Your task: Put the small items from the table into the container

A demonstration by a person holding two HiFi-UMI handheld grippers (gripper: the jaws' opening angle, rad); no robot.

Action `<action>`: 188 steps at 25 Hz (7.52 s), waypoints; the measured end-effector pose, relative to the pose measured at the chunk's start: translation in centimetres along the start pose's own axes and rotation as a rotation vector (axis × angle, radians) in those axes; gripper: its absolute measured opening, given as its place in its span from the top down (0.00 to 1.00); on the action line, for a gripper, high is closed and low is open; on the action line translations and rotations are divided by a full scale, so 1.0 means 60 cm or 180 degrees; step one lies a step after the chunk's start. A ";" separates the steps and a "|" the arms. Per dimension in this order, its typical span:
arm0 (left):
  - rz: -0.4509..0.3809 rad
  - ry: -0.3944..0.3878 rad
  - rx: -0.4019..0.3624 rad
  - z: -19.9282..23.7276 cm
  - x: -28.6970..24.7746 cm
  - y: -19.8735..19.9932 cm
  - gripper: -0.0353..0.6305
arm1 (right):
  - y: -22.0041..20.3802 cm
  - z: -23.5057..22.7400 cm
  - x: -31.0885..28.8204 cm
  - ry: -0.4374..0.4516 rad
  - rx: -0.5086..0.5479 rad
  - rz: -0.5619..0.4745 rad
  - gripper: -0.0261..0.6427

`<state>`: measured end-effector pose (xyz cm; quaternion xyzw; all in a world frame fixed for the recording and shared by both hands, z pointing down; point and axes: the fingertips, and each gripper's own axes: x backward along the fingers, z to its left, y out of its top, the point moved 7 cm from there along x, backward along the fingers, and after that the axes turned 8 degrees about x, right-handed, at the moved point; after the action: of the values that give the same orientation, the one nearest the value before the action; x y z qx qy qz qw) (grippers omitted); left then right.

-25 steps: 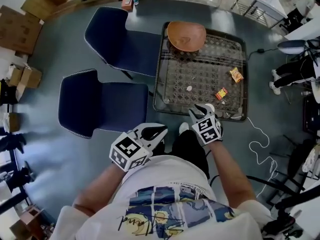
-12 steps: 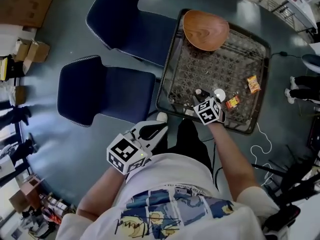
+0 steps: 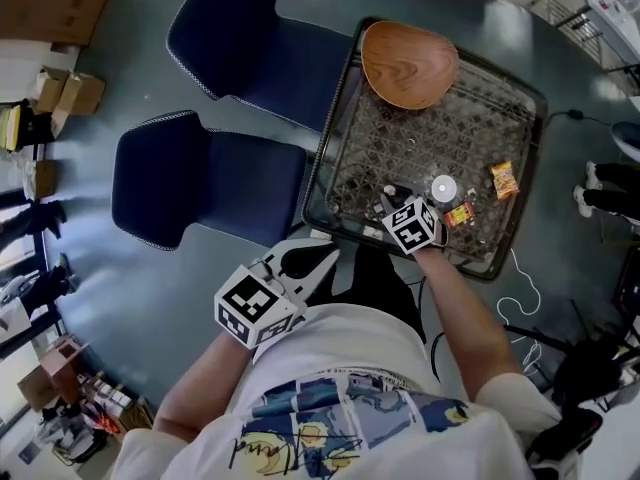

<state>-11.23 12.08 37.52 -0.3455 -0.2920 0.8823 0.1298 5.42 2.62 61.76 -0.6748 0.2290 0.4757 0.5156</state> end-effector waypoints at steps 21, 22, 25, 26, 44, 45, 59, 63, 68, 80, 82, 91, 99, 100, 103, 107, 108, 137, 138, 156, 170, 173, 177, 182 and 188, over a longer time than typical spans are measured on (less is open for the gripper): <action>-0.0339 0.0288 0.0205 -0.028 -0.043 0.045 0.93 | 0.177 -0.350 0.067 -0.0494 0.0280 -0.0609 0.79; -0.0355 0.0314 0.0235 -0.025 -0.040 0.045 0.93 | 0.183 -0.364 0.058 -0.0505 0.0294 -0.0586 0.79; -0.0400 0.0379 0.0323 -0.022 -0.036 0.039 0.93 | 0.189 -0.392 0.027 -0.0470 0.0310 -0.0488 0.79; -0.0416 0.0401 0.0348 -0.022 -0.037 0.037 0.93 | 0.187 -0.401 0.016 -0.0455 0.0324 -0.0461 0.79; -0.0463 0.0652 0.0587 -0.004 -0.040 0.020 0.93 | 0.185 -0.424 -0.130 -0.0198 0.0843 0.0168 0.79; -0.0457 0.0653 0.0585 -0.004 -0.041 0.020 0.93 | 0.184 -0.426 -0.131 -0.0205 0.0841 0.0190 0.79; -0.0357 0.0368 0.0315 -0.007 -0.035 0.033 0.93 | 0.190 -0.401 0.009 -0.0645 0.0586 -0.0328 0.79; -0.0292 0.0201 0.0137 -0.011 -0.033 0.040 0.93 | 0.146 -0.350 0.069 -0.0730 0.0369 -0.0427 0.79; -0.0214 -0.0079 -0.0078 -0.014 -0.029 0.039 0.93 | 0.058 -0.259 0.130 -0.0770 0.0029 -0.0374 0.79; 0.0120 -0.0685 -0.0588 -0.035 -0.013 0.011 0.94 | -0.080 0.010 0.224 -0.0850 -0.0711 -0.0238 0.79; 0.0157 -0.0788 -0.0614 -0.039 -0.007 0.001 0.94 | -0.092 0.054 0.233 -0.0840 -0.0767 -0.0198 0.79; 0.0519 -0.1093 -0.0810 -0.041 -0.016 -0.037 0.94 | -0.140 0.176 0.262 -0.1041 -0.1240 -0.0145 0.79; 0.0648 -0.1160 -0.1082 -0.090 -0.034 -0.056 0.94 | -0.183 0.199 0.281 -0.1180 -0.1423 -0.0218 0.79; 0.0663 -0.1124 -0.1115 -0.091 -0.035 -0.057 0.94 | -0.187 0.194 0.279 -0.1187 -0.1427 -0.0220 0.79; 0.0679 -0.1048 -0.1104 -0.091 -0.034 -0.054 0.94 | -0.200 0.167 0.270 -0.1176 -0.1394 -0.0204 0.79; 0.0625 -0.0950 -0.0969 -0.089 -0.040 -0.038 0.94 | -0.225 0.112 0.247 -0.1056 -0.1299 -0.0100 0.79; 0.0615 -0.0886 -0.0937 -0.086 -0.042 -0.033 0.94 | -0.234 0.096 0.236 -0.1031 -0.1293 -0.0063 0.79; 0.0549 -0.0385 -0.0371 -0.071 -0.152 0.023 0.94 | -0.293 -0.087 0.110 -0.0422 -0.0762 0.0216 0.76; 0.0541 -0.0376 -0.0369 -0.071 -0.155 0.022 0.94 | -0.292 -0.086 0.109 -0.0434 -0.0684 0.0249 0.77; 0.0229 -0.0198 -0.0200 -0.046 -0.145 0.031 0.93 | -0.145 -0.180 0.134 -0.0471 -0.0429 -0.0204 0.80; -0.0196 0.0312 0.0215 0.000 -0.067 0.011 0.94 | 0.103 -0.373 0.067 -0.0608 0.0206 -0.0476 0.80; -0.0280 0.0416 0.0319 0.008 -0.053 0.002 0.94 | 0.122 -0.399 0.035 -0.0604 0.0266 -0.0362 0.80; -0.0362 0.0515 0.0421 0.012 -0.039 -0.010 0.94 | 0.124 -0.424 0.001 -0.0642 0.0344 -0.0209 0.80; -0.0421 0.0596 0.0522 0.018 -0.028 -0.013 0.94 | 0.130 -0.437 -0.023 -0.0616 0.0352 -0.0072 0.80; -0.0476 0.0622 0.0592 0.025 -0.028 -0.005 0.93 | 0.137 -0.447 -0.043 -0.0561 0.0409 0.0081 0.78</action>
<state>-11.01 10.98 39.50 -0.3935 -0.2199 0.8556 0.2544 8.59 -25.33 60.51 -0.5929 0.2214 0.5241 0.5699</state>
